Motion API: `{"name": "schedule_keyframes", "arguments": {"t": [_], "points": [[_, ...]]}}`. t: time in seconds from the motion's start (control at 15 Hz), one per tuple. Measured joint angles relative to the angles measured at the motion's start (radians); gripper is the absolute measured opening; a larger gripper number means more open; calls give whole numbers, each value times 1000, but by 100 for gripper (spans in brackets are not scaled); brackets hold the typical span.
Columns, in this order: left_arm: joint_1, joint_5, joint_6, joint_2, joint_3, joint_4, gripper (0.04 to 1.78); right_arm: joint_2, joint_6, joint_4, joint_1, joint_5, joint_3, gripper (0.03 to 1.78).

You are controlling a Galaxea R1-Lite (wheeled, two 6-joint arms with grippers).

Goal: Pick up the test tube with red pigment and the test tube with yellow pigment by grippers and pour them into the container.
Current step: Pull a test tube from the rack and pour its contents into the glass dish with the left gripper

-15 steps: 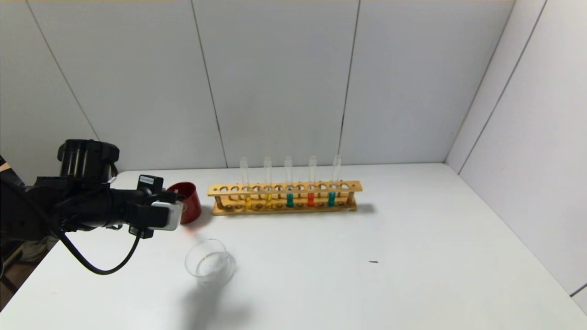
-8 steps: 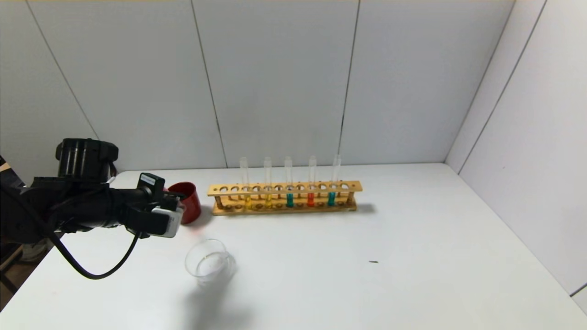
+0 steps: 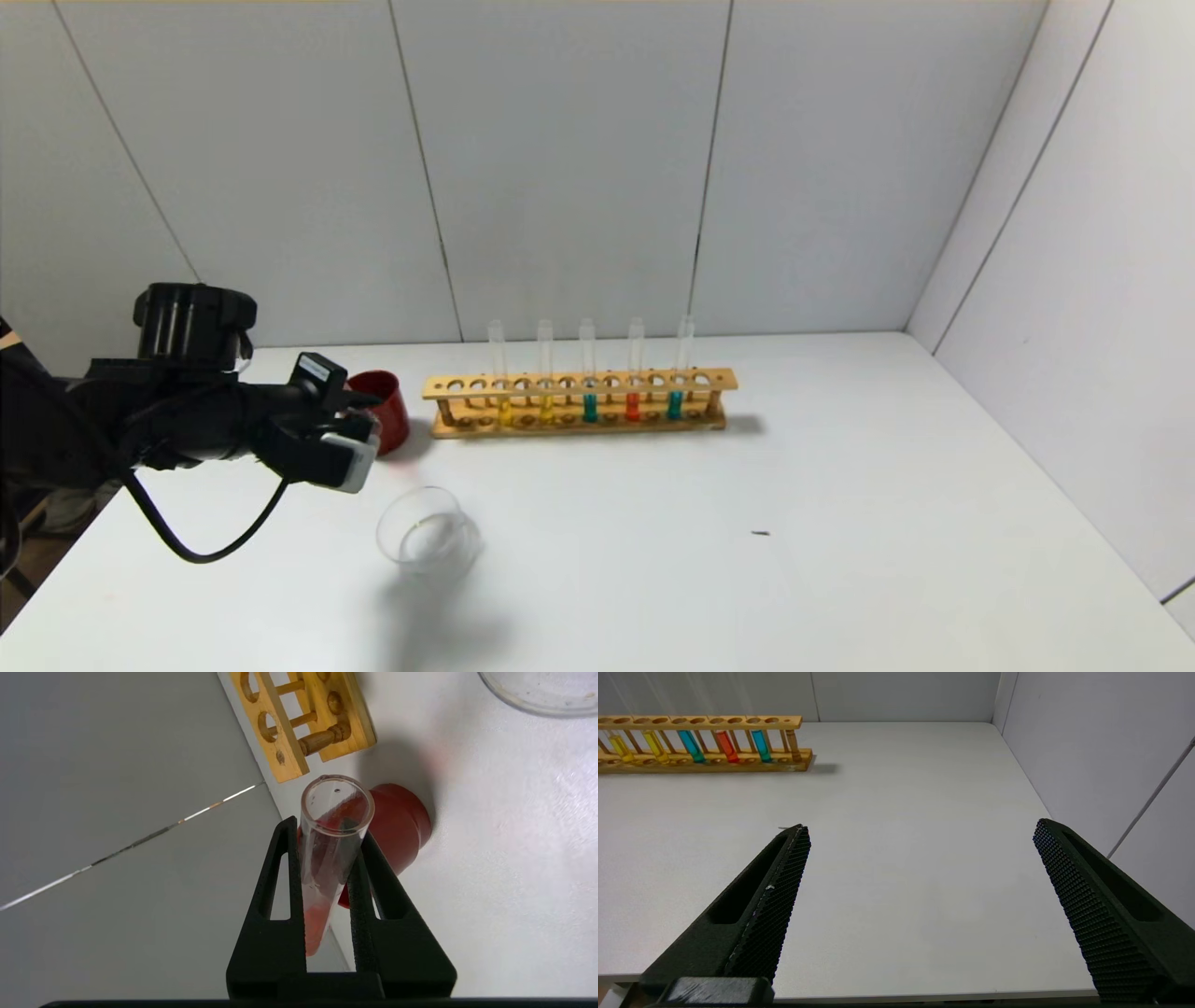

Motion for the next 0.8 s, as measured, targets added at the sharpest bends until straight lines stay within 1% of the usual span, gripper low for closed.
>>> {"name": "schedule_keyframes", "arguments": {"t": [0.4, 0.6, 0.8], "points": [[-23, 16, 120, 28, -17, 1, 32, 0, 0, 0, 0, 0, 0, 175], [-40, 28, 151, 36, -22, 0, 32, 0, 0, 0, 0, 0, 0, 175], [-47, 24, 224, 50, -36, 2, 32, 0, 0, 0, 0, 0, 0, 175]]}}
